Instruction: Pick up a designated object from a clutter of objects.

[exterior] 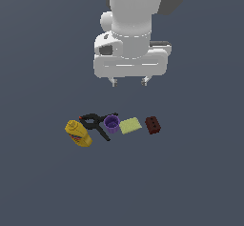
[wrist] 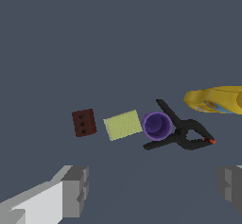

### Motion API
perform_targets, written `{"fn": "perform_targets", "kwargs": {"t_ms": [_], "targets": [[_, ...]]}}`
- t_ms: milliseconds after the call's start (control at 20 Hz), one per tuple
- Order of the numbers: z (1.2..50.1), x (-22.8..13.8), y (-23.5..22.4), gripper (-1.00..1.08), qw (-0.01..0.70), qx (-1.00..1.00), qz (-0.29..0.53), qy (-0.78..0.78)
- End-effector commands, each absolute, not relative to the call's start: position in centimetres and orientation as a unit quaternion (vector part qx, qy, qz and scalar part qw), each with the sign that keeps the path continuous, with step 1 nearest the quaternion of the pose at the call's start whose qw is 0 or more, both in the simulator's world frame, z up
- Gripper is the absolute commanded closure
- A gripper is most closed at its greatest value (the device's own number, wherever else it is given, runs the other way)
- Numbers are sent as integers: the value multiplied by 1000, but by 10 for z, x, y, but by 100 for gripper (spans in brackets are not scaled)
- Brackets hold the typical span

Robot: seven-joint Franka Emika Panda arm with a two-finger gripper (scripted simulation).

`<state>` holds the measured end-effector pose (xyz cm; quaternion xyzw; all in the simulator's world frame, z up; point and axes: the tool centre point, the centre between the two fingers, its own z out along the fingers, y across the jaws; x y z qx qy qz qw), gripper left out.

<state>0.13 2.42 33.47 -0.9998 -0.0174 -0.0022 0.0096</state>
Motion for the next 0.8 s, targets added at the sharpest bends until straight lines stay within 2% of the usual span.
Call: {"fn": "perform_targets", "kwargs": {"t_ms": [0,750], "targets": [[335,1,24,-20,10,-1000,-2,-17],[330,5,15,-20,13,-1000,1,-5]]}}
